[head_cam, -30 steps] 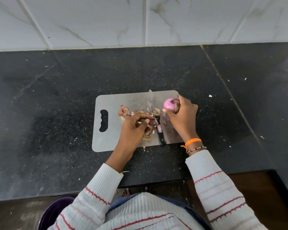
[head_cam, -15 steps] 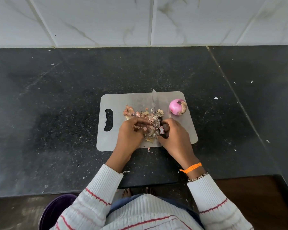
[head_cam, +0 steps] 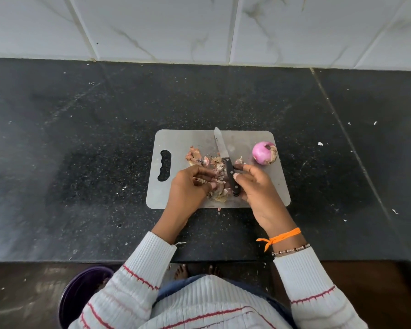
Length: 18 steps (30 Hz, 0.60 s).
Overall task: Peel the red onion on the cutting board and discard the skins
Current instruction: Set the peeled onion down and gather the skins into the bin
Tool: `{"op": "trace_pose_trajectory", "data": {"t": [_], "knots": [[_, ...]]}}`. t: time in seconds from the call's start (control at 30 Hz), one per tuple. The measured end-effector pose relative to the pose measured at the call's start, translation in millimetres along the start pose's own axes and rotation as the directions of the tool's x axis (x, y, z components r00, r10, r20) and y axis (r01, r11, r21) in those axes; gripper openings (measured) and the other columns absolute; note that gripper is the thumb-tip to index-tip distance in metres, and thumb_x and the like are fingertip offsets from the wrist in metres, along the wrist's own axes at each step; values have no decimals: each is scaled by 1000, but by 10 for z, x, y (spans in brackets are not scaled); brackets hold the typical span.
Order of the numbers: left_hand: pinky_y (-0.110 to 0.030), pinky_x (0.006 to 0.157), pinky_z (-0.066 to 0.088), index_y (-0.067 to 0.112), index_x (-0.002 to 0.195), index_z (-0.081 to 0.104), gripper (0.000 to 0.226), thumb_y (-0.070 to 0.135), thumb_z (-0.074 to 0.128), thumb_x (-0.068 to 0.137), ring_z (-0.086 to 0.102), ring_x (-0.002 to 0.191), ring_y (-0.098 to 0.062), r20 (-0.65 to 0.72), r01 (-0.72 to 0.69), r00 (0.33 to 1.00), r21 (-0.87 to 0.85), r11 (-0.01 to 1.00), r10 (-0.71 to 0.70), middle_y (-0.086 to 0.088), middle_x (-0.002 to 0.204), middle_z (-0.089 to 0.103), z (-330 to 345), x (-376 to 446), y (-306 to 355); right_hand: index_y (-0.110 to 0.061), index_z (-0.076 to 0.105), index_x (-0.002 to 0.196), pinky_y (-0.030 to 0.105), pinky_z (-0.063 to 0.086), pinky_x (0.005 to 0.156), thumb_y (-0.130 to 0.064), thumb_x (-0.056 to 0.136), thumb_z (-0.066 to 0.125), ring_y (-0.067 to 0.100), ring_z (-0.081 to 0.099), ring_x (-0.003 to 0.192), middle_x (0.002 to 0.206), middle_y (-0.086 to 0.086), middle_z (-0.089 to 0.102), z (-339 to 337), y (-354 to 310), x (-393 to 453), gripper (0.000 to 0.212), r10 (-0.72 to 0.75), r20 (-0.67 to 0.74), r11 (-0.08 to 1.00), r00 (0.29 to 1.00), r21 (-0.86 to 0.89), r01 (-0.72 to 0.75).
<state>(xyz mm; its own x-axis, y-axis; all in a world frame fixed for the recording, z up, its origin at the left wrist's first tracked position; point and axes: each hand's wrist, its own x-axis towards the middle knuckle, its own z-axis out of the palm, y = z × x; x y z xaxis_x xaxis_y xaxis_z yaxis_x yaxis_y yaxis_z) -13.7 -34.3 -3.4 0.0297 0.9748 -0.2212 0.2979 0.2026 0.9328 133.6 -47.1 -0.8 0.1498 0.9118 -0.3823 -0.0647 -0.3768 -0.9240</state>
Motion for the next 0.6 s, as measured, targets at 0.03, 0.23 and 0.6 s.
{"op": "trace_pose_trajectory", "data": {"t": [0.03, 0.23, 0.6], "knots": [[-39, 80, 56, 30, 78, 65, 28, 3, 71, 76, 67, 83, -21, -1, -4, 1000, 5, 1000, 4, 5, 83, 69, -1, -1, -3, -12, 57, 114, 40, 54, 86, -6, 92, 52, 18, 65, 96, 99, 5, 69, -6, -12, 2, 23, 19, 27, 995, 999, 93, -21], [-15, 65, 50, 23, 88, 67, 25, 4, 73, 73, 56, 63, 3, 25, -73, 997, 6, 997, 73, 9, 85, 67, 5, -22, 74, -10, 59, 105, 21, 56, 62, 1, 90, 52, 11, 66, 72, 86, 6, 70, -116, -156, -89, 21, -47, 82, 967, 996, 255, 24], [-14, 65, 44, 22, 100, 65, 39, 11, 80, 66, 54, 75, -9, 54, -139, 990, 212, 967, 131, 3, 95, 62, -42, 8, 93, -12, 59, 116, 32, 45, 71, -9, 81, 63, 30, 64, 87, 94, 11, 69, -311, 112, -133, 35, -529, -40, 412, 848, -886, 215]]}}
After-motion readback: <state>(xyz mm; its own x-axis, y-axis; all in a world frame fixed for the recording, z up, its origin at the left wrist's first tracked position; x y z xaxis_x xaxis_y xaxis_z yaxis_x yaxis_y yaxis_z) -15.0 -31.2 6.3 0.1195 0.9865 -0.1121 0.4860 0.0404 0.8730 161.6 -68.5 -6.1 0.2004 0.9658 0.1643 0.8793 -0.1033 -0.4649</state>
